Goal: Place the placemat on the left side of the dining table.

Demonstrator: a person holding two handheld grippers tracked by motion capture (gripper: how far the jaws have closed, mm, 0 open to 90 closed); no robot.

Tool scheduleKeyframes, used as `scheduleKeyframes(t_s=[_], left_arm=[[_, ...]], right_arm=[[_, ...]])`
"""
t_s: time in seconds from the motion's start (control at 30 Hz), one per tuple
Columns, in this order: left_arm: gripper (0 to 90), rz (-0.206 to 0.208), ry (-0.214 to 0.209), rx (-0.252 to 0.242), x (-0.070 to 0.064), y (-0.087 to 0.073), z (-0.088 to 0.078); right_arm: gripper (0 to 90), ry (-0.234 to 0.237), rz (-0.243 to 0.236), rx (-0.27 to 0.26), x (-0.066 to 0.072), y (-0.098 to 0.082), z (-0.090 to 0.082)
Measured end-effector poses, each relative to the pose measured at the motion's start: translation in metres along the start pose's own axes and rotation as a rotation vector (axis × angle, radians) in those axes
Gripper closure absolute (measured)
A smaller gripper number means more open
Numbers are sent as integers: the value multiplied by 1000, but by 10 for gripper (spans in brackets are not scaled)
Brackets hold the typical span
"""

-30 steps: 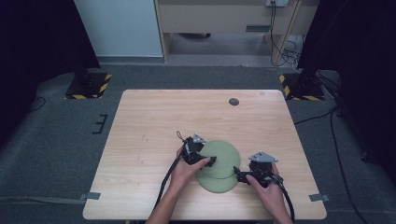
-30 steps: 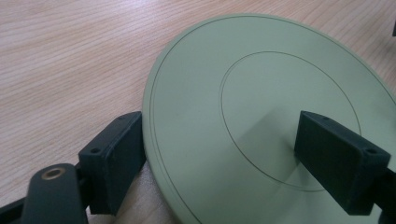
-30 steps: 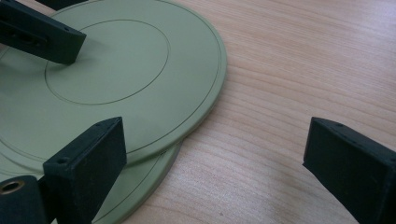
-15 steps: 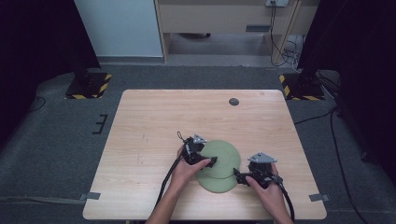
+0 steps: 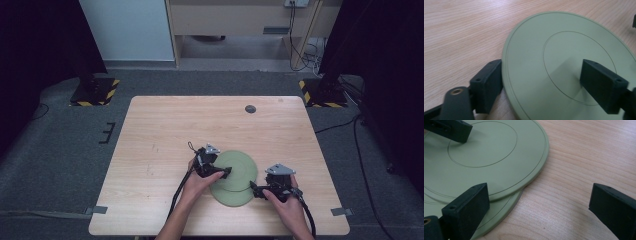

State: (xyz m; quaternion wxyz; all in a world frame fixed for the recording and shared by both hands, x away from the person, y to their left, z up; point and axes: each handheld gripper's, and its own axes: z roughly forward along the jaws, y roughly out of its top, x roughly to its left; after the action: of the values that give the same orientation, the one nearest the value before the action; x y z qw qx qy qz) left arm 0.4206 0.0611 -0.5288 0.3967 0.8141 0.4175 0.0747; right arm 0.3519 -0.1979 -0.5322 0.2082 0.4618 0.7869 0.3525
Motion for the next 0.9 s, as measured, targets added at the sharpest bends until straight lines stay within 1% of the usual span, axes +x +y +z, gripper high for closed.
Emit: scheduleKeyframes(t_s=[0.07,0.13,0.17,0.3,0.37,0.47,0.5,0.53,0.57,0.6,0.63,0.67,0.7,0.8,0.9], left_arm=[[242,-6,13,-12,1,0,-2],[311,5,37,-23,1,1,-5],[348,3,41,-27,1,1,-7],[429,7,48,-60,0,3,-13],[468,0,37,-99,0,5,-18],[543,-23,-7,-151,-1,8,-25],[570,-36,-32,-168,-2,9,-26],[587,-56,-77,-182,-3,10,-27],[615,-60,-103,-177,-5,11,-26],[622,-45,-107,-164,-9,13,-25],[624,-6,-66,-142,-13,15,-24],[625,24,-24,-126,-17,16,-23],[627,34,-9,-122,-18,17,-23],[651,9,-4,-135,-16,18,-24],[672,20,21,-137,-15,19,-26]], right_arm=[[27,2,4,2,0,0,0],[23,3,3,1,0,0,0],[22,3,5,1,0,0,1],[21,2,5,2,-1,0,1],[20,2,4,2,-1,0,1],[16,4,5,2,-1,0,1],[14,4,6,2,-1,0,1],[13,5,7,2,-1,0,1],[13,6,7,3,-1,0,1],[13,7,7,3,-1,0,1],[14,5,5,1,-1,0,1],[15,3,2,0,-1,0,1],[16,2,1,1,-1,0,1],[16,3,-2,1,-1,-1,1],[15,4,-3,1,-1,-1,1]])
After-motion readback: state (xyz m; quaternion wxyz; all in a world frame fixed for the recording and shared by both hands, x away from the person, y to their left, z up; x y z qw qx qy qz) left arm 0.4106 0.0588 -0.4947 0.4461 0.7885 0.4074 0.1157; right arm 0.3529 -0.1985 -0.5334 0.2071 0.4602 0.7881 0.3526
